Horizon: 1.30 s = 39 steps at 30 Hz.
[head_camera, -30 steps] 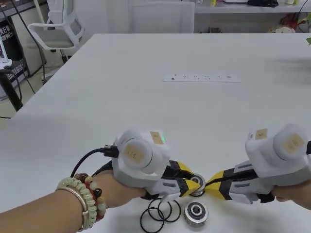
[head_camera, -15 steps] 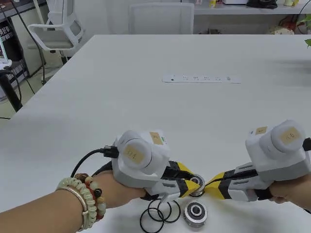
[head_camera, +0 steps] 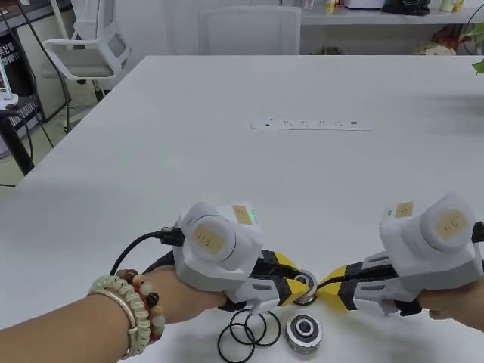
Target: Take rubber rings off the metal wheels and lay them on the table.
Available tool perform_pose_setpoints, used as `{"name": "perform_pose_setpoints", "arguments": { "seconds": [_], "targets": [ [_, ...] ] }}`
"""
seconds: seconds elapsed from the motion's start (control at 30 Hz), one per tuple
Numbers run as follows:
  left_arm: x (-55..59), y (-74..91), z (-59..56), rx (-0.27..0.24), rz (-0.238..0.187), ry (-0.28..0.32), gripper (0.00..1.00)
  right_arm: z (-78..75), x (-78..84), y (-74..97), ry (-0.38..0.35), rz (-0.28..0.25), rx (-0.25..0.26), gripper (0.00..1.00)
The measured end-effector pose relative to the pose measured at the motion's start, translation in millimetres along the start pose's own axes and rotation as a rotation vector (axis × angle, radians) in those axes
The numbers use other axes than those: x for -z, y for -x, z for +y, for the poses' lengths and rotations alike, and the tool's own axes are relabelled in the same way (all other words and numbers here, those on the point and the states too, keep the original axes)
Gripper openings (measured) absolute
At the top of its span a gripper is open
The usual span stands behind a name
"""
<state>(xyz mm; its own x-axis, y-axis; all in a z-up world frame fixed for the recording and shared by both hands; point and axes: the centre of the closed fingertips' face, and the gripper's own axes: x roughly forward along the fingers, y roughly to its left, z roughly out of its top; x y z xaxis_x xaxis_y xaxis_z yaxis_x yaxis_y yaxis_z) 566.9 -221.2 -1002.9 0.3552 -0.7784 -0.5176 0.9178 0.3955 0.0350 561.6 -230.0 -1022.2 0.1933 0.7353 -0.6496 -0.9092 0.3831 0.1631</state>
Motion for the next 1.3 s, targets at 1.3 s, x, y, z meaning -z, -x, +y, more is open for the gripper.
{"name": "perform_pose_setpoints", "arguments": {
  "seconds": [1.3],
  "targets": [
    [-1.0,0.2,1.0,0.008,-0.03,0.016,0.14,7.6,-20.9,8.6,-0.559,-0.131,-0.108,0.0]
  ]
}}
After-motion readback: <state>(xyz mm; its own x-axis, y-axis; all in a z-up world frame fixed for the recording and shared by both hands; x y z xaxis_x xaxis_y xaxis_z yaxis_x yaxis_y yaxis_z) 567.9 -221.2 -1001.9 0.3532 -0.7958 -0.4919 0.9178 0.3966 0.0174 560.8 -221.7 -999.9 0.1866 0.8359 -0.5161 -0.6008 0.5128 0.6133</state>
